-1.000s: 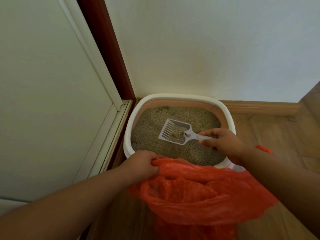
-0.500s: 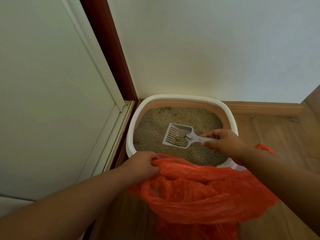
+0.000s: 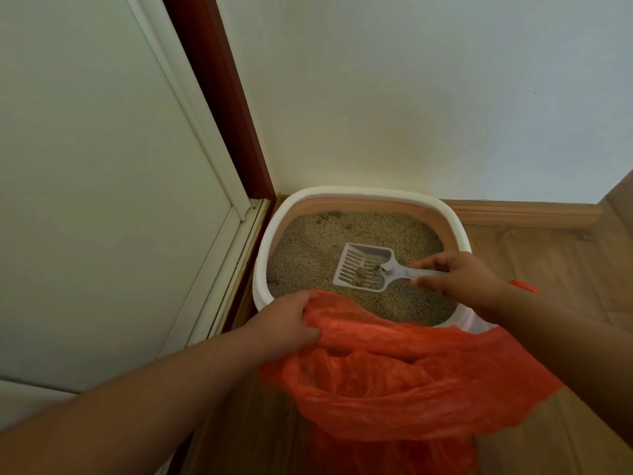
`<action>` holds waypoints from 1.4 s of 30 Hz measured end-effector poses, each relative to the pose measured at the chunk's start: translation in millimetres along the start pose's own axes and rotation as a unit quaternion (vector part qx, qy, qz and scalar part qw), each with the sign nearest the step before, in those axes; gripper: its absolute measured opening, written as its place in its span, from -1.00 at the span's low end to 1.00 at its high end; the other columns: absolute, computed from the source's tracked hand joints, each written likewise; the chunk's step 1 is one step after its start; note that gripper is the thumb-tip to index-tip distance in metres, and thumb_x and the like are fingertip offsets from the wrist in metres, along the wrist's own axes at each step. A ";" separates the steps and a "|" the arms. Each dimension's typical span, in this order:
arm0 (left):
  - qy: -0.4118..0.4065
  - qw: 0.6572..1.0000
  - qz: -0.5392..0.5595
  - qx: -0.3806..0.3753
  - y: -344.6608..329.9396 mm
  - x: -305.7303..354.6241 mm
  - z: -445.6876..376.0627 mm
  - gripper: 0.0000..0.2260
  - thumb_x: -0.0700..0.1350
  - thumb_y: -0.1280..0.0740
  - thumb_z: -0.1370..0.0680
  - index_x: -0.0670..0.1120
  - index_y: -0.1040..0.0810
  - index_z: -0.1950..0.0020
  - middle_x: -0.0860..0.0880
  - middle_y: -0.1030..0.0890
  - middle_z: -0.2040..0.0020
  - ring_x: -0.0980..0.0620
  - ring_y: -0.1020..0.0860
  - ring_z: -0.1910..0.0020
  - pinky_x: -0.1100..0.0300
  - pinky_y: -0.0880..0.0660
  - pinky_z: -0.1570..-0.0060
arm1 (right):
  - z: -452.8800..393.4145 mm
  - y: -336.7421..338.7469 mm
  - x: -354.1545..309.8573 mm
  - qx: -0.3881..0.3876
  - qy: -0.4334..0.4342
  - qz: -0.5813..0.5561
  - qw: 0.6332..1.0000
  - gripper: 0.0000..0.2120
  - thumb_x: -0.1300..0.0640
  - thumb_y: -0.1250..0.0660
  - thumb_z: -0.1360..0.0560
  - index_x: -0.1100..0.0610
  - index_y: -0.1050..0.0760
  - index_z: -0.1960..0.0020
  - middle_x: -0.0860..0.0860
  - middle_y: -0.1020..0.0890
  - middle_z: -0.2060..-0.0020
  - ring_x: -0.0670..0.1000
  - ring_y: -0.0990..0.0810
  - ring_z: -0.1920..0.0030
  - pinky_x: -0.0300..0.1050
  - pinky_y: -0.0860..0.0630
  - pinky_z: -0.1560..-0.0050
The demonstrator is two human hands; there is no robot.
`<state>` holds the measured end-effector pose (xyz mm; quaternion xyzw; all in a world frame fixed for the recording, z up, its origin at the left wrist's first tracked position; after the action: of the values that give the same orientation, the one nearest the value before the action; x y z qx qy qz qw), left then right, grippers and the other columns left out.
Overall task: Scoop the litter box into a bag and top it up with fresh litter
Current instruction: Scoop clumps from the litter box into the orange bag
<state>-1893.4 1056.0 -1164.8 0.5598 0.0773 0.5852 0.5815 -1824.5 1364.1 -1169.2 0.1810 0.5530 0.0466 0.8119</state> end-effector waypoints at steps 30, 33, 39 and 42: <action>0.068 0.979 0.144 -0.125 -3.9 17.1 12.2 -0.04 -0.33 -0.48 -0.46 0.13 -0.02 -0.67 -0.02 -0.57 -0.27 -0.02 -0.64 -0.15 -0.03 -0.66 -0.11 | 30.6 8.8 -57.2 -0.203 0.188 0.303 0.912 -0.69 0.24 -0.51 -0.46 -0.12 -0.68 -0.09 -0.36 -0.65 0.12 -0.23 -0.63 0.11 -0.38 -0.50 0.15; 0.056 0.981 0.087 -0.166 -6.9 18.8 13.4 0.14 -0.34 -0.53 -0.40 0.21 0.17 -0.67 -0.04 -0.54 -0.34 -0.04 -0.59 -0.23 -0.07 -0.63 -0.17 | 27.4 13.8 -53.3 -0.190 0.176 0.289 0.922 -0.70 0.20 -0.54 -0.45 -0.13 -0.68 -0.09 -0.30 -0.67 0.12 -0.19 -0.65 0.11 -0.26 -0.57 0.12; 0.021 0.973 0.012 -0.230 -9.0 20.4 17.9 0.35 -0.18 -0.65 -0.36 0.29 0.49 -0.54 0.00 -0.18 -0.62 -0.09 -0.34 -0.51 -0.07 -0.50 -0.34 | 27.1 21.6 -48.0 -0.171 0.156 0.277 0.933 -0.69 0.16 -0.55 -0.44 -0.20 -0.68 -0.07 -0.25 -0.69 0.11 -0.19 -0.66 0.10 -0.12 -0.63 0.03; 0.009 0.971 -0.005 -0.240 -9.5 19.3 18.1 0.37 -0.11 -0.66 -0.36 0.23 0.54 -0.53 0.01 -0.12 -0.65 -0.04 -0.26 -0.56 0.08 -0.42 -0.35 | 28.5 23.3 -48.4 -0.166 0.158 0.277 0.933 -0.68 0.17 -0.55 -0.44 -0.22 -0.68 -0.06 -0.25 -0.70 0.12 -0.19 -0.66 0.10 -0.14 -0.63 0.04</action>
<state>-1868.5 1063.7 -1154.5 0.3978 -0.0574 0.5889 0.7012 -1814.2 1365.6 -1109.3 0.1804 0.5865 0.3889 0.6872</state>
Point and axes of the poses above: each hand's wrist, its own z-axis away from the middle knuckle, its own y-axis out of the back of the hand, x = y × z, the point moved 4 cm from there along -z, towards the middle knuckle
